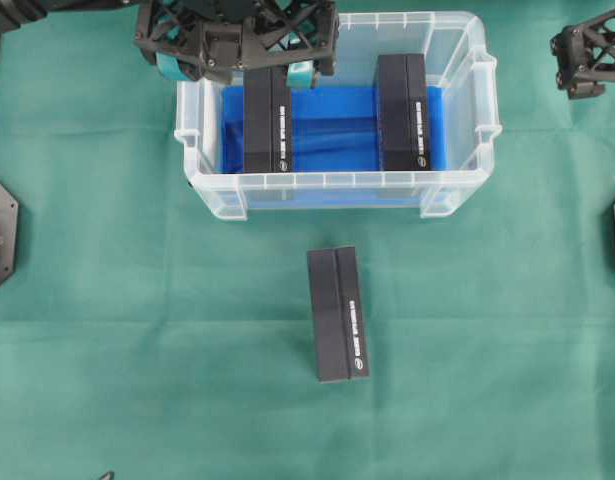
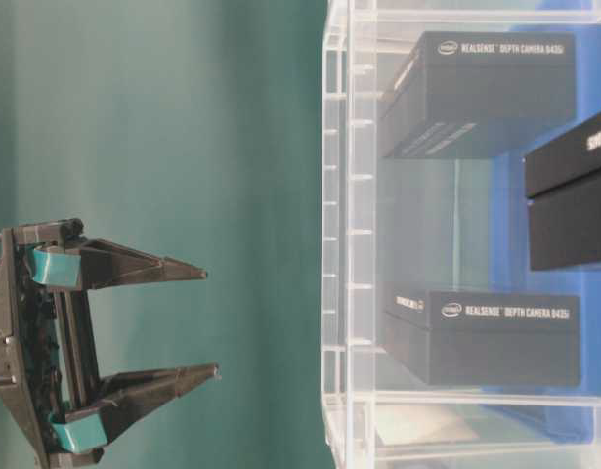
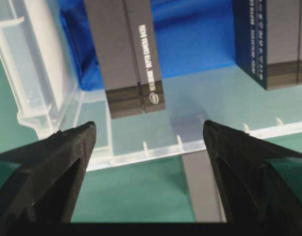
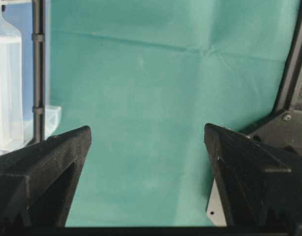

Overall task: Take out the box from the case.
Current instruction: 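Move the left gripper over the left black box in the case, then lower the open left gripper around the left black box, then close the left gripper on the box and lift it up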

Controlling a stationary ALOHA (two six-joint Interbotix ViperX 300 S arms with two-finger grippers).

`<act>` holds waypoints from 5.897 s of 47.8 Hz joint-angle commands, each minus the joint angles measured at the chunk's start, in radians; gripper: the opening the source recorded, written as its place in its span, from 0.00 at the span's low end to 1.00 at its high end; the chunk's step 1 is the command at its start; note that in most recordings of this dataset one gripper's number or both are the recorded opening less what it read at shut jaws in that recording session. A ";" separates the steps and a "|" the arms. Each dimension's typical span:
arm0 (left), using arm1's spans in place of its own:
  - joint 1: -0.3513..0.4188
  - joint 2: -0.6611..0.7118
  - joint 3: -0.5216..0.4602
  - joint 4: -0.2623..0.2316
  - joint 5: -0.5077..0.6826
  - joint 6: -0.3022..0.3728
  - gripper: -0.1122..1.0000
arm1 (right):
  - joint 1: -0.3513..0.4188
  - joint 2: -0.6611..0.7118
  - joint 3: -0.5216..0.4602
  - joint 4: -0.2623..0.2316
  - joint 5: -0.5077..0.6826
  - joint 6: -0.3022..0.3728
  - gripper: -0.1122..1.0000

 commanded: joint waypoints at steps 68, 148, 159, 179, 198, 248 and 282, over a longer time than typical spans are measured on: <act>0.002 -0.006 -0.018 0.006 0.000 -0.021 0.87 | 0.000 -0.008 -0.008 -0.003 -0.021 -0.002 0.91; 0.043 0.063 0.253 0.015 -0.291 -0.043 0.87 | 0.003 -0.006 0.046 0.002 -0.049 -0.018 0.91; 0.043 0.069 0.275 0.015 -0.308 -0.057 0.87 | 0.008 -0.008 0.051 0.002 -0.052 -0.023 0.91; 0.043 0.071 0.336 0.015 -0.365 -0.075 0.87 | 0.009 -0.012 0.054 0.002 -0.054 -0.048 0.91; 0.052 0.071 0.382 0.015 -0.407 -0.074 0.87 | 0.017 -0.012 0.054 0.003 -0.066 -0.046 0.91; 0.038 0.051 0.382 0.005 -0.436 -0.074 0.64 | 0.023 -0.014 0.054 -0.002 -0.089 -0.048 0.91; -0.005 0.003 0.098 -0.006 -0.149 -0.095 0.64 | 0.023 -0.017 0.055 -0.003 -0.109 -0.049 0.91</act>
